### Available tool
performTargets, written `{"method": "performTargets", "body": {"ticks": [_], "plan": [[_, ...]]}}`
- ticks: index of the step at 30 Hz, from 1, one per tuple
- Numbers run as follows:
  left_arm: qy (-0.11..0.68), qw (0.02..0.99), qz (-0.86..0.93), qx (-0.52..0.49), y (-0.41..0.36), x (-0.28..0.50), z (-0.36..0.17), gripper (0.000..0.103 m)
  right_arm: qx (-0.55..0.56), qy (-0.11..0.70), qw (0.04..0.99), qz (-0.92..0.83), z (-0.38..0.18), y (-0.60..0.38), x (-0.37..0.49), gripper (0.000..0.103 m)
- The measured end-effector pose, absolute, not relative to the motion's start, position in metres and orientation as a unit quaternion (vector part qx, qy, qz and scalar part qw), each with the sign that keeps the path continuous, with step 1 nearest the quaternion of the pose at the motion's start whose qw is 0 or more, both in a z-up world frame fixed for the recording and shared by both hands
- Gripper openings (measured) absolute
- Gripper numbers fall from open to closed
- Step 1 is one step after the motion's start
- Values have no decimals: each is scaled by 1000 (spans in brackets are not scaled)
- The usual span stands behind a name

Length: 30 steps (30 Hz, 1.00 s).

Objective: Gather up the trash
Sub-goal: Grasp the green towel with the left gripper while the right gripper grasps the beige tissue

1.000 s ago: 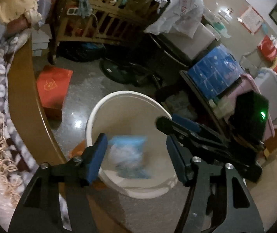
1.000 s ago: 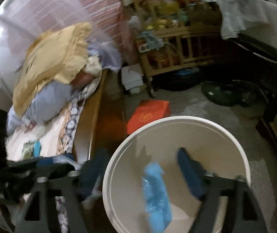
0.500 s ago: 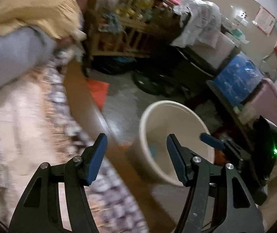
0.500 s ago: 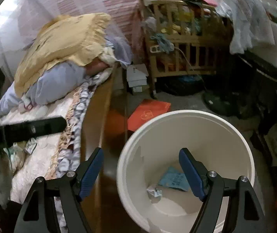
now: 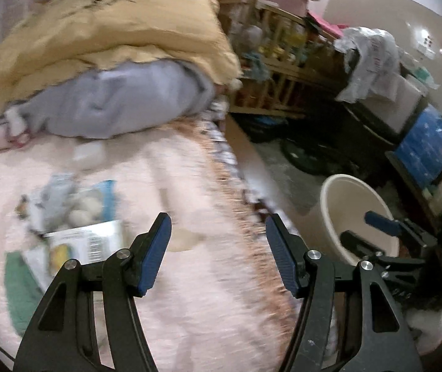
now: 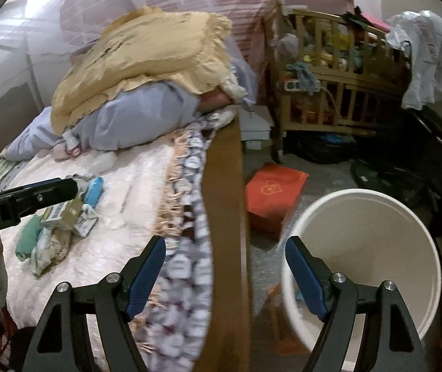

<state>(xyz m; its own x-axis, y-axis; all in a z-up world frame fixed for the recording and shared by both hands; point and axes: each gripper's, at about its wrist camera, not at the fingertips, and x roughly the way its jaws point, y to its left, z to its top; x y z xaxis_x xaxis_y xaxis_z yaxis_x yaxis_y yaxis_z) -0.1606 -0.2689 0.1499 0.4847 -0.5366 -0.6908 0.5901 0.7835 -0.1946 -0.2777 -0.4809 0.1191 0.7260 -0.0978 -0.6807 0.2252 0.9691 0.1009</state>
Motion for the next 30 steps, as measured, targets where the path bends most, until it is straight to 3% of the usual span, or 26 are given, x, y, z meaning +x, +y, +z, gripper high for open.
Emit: {"method": "performTargets", "body": {"ticks": [30], "plan": [[370,912,-176,-6,-52,-159,131,62,33,391,919,43,104,-348,-214,77]]}}
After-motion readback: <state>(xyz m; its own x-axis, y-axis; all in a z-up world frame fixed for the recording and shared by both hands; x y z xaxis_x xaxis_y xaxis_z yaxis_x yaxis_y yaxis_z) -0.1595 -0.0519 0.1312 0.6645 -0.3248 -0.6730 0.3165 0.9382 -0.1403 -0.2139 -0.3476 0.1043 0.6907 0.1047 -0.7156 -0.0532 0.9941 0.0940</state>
